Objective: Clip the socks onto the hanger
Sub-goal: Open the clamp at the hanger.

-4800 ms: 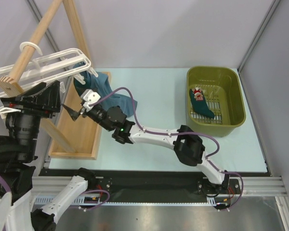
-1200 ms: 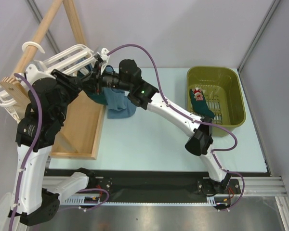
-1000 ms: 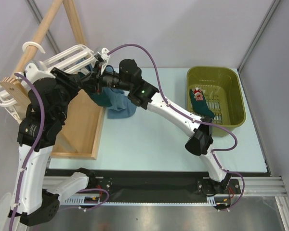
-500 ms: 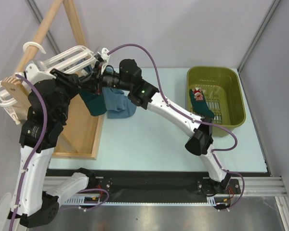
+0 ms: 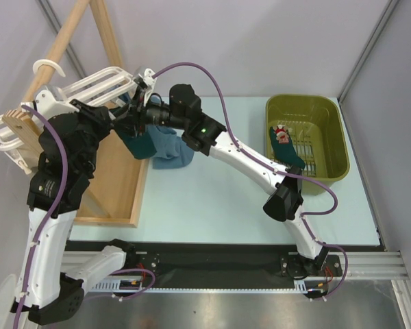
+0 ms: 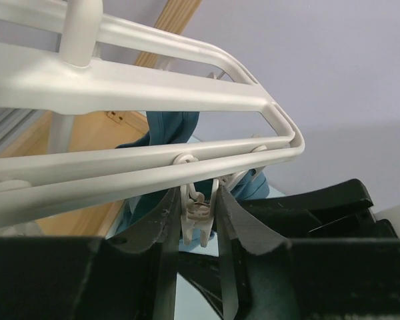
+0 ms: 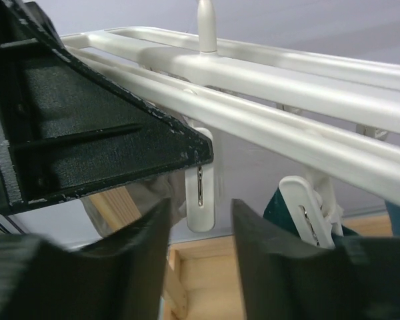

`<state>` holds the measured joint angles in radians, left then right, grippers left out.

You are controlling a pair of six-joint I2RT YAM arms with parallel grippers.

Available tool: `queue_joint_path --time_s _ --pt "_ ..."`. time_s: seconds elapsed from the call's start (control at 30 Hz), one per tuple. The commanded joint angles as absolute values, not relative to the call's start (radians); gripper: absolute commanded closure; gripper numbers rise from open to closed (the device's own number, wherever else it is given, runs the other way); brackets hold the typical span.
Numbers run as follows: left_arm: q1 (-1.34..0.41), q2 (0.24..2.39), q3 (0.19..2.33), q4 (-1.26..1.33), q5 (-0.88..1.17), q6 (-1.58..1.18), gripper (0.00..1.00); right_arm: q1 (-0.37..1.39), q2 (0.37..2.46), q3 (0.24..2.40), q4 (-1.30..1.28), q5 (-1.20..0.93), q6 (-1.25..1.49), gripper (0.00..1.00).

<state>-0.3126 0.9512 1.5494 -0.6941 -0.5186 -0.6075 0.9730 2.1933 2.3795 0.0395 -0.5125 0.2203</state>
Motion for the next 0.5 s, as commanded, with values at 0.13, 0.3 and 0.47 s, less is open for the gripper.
queue_joint_path --time_s 0.13,0.3,0.47 --pt "-0.301 0.92 1.554 -0.64 -0.534 -0.586 0.85 0.962 2.07 2.323 -0.038 -0.46 0.224 0.11" --pt "-0.299 0.92 1.557 -0.649 -0.531 -0.577 0.91 0.953 1.927 2.18 -0.102 -0.393 0.192 0.0" --pt "-0.301 0.919 1.562 -0.653 -0.529 -0.569 1.0 0.881 1.706 1.964 -0.179 -0.246 0.216 0.0"
